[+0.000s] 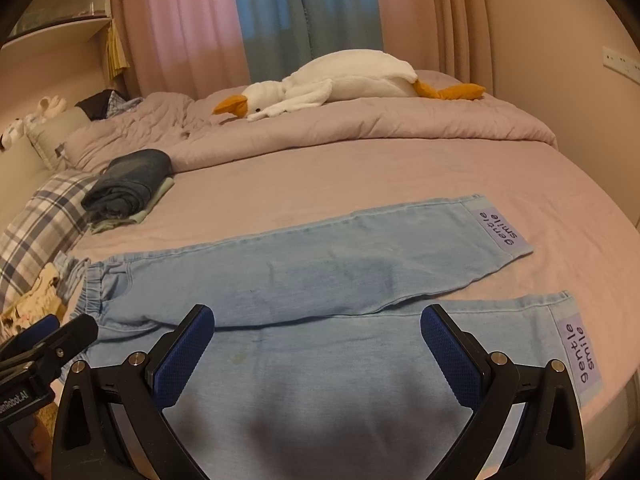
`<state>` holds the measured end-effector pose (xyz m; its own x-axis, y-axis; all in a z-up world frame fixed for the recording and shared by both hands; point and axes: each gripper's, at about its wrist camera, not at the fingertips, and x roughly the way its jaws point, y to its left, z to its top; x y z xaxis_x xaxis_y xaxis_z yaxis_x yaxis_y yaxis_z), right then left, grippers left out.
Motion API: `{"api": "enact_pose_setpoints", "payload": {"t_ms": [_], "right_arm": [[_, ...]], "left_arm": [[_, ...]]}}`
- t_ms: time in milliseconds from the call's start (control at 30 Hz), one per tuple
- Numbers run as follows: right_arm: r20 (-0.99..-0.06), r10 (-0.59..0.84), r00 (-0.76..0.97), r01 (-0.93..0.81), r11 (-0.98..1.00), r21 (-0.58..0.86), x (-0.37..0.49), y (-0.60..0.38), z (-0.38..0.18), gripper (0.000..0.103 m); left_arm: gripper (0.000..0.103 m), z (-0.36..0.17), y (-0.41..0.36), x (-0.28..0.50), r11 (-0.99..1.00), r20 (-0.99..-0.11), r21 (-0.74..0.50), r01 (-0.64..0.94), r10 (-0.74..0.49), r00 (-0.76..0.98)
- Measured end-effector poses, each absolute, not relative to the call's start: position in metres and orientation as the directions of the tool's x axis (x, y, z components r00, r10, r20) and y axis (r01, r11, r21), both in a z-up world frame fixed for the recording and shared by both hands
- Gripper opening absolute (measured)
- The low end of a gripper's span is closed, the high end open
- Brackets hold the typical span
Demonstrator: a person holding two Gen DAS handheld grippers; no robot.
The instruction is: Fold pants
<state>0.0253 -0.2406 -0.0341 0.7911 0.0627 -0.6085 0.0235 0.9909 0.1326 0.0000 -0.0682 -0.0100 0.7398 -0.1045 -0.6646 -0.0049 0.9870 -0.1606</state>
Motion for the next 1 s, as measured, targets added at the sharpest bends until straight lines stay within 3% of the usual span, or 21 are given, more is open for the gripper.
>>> {"api": "enact_pose_setpoints", "payload": {"t_ms": [767,1000], "right_arm": [[-0.625,0.046,0.779,0.047,0.99,0.13,0.03,-0.243,-0.04,0.103],[-0.637,0.041,0.77,0.099,0.978,0.183,0.036,-0.258,-0.044,0.103]], "left_arm": [[0.101,-0.021,-0.066,0.011,0.984,-0.691,-0.178,0.003,-0.128,0.711],[0.101,-0.032,-0.047,0.027,0.968,-0.714,-0.251,-0.031,-0.163,0.681]]}}
